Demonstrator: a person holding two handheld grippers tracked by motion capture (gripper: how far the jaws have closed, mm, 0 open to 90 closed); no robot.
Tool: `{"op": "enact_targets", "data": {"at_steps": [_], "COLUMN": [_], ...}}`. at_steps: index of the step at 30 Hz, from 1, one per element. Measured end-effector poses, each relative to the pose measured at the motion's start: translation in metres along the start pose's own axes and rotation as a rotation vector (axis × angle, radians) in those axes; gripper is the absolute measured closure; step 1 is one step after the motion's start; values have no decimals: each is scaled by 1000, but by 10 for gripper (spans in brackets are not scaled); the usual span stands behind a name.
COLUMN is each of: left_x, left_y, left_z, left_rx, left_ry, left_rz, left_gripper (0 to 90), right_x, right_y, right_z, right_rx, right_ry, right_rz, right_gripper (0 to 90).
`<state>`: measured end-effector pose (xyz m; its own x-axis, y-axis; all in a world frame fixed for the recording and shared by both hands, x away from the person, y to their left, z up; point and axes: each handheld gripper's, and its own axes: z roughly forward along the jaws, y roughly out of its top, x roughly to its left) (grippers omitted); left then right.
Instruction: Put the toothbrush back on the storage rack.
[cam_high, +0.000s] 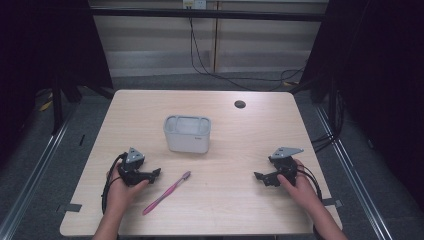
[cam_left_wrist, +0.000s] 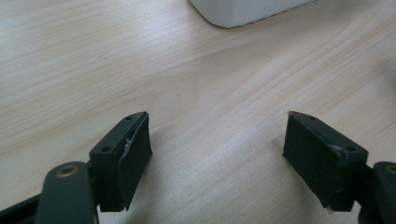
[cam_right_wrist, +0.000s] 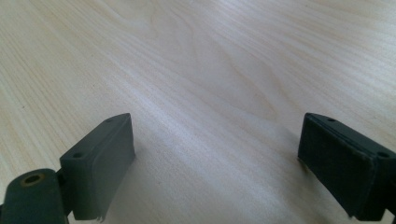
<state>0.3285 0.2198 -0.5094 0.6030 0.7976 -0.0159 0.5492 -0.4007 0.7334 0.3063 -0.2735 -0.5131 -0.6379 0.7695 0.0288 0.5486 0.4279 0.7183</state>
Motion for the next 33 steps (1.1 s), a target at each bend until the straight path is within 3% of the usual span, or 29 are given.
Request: {"op": "enact_targets", "data": {"at_steps": [3, 6, 11, 14, 16, 17, 19, 22, 23, 24, 29, 32, 33], "left_x": [0, 0, 1, 2, 1, 1, -1, -4, -9, -12, -22, -27, -28], "left_y": [0, 0, 0, 3, 7, 7, 15, 20, 26, 30, 41, 46, 48], "left_z": [0, 1, 0, -3, -6, -6, -11, -16, -20, -22, -24, -25, -25], "left_rx": [2, 6, 7, 41, 86, 86, 145, 171, 196, 213, 312, 327, 327], "left_ry": [1, 13, 20, 20, -3, -3, -35, -45, -85, -99, -133, -134, -141], "left_rz": [4, -20, -19, -29, -48, -48, -29, -25, -35, -42, 25, 53, 40], "left_gripper": [206, 152, 169, 214, 222, 240, 266, 292, 297, 313, 327, 330, 330], "right_x": [0, 0, 0, 0, 0, 0, 0, 0, 0, 0, 0, 0, 0], "right_y": [0, 0, 0, 0, 0, 0, 0, 0, 0, 0, 0, 0, 0], "right_z": [0, 0, 0, 0, 0, 0, 0, 0, 0, 0, 0, 0, 0], "right_rx": [0, 0, 1, 1, 1, 1, 0, 1, 0, 1, 1, 0, 0], "right_ry": [0, 0, 0, 0, 0, 0, 0, 0, 0, 0, 0, 0, 0], "right_rz": [0, 0, 1, 1, 1, 1, 1, 1, 1, 1, 1, 0, 0], "right_gripper": [100, 100, 100, 100, 100, 100, 100, 100, 100, 100, 100, 100, 100]}}
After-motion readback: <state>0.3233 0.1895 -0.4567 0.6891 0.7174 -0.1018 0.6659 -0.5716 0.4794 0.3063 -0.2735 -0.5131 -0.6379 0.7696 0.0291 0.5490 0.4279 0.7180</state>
